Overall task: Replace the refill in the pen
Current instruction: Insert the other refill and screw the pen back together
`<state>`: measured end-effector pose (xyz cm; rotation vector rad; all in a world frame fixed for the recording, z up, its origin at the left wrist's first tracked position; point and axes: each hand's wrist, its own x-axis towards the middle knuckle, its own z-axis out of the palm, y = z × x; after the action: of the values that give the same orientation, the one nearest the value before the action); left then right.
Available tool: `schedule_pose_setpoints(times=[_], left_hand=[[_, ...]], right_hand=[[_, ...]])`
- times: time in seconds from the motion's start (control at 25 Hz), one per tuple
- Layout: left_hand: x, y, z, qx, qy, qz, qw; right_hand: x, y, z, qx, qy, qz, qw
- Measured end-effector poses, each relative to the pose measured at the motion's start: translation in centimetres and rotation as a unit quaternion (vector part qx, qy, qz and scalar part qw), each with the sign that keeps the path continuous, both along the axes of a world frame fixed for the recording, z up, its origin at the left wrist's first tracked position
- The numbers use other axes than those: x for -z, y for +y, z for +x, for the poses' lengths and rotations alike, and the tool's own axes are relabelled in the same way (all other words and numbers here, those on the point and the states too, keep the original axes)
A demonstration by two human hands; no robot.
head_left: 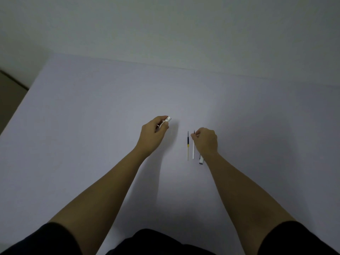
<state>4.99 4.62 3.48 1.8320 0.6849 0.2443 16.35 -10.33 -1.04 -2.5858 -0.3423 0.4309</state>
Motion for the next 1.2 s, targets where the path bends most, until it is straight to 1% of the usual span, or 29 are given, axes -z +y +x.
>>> schedule_pose_setpoints(times=[0.12,0.24,0.36,0.48,0.56,0.72,0.8,0.88,0.96,1.08,1.2], left_hand=[[0.1,-0.2,0.2,0.007,-0.002,0.003,1.0],[0.1,-0.4,0.2,0.014,-0.005,0.006,1.0],[0.1,-0.5,0.2,0.019,-0.008,0.015,1.0],[0.2,-0.2,0.0,0.014,-0.004,0.021,1.0],[0.4,0.1,-0.2,0.008,-0.001,0.024,1.0],[0.9,1.2,-1.2,-0.004,0.021,0.029,0.999],[1.0,1.7,-1.7,-0.007,0.042,0.031,0.999],[1.3,2.0,-2.3,0.0,0.052,0.035,0.998],[1.4,2.0,-2.6,0.029,0.056,0.038,0.997],[1.1,1.3,-2.5,0.076,0.048,0.052,0.995],[0.3,0.7,-1.9,0.101,0.032,0.054,0.993]], right_hand=[[-0.5,0.4,-0.4,-0.015,-0.001,-0.003,1.0],[-0.6,1.3,-1.4,-0.061,0.002,-0.065,0.996],[-0.4,2.2,-2.3,-0.068,0.005,-0.104,0.992],[-0.2,3.5,-3.4,-0.072,0.015,-0.108,0.991],[-0.2,4.3,-4.1,-0.063,0.034,-0.089,0.993],[-0.5,5.0,-4.1,0.013,0.104,0.028,0.994],[-1.2,5.0,-3.4,0.064,0.163,0.121,0.977],[-2.1,4.7,-2.9,0.127,0.23,0.239,0.935],[-3.1,4.1,-2.5,0.168,0.254,0.341,0.889],[-4.6,2.4,-1.9,0.184,0.265,0.463,0.825],[-5.9,0.9,-1.5,0.199,0.243,0.533,0.785]])
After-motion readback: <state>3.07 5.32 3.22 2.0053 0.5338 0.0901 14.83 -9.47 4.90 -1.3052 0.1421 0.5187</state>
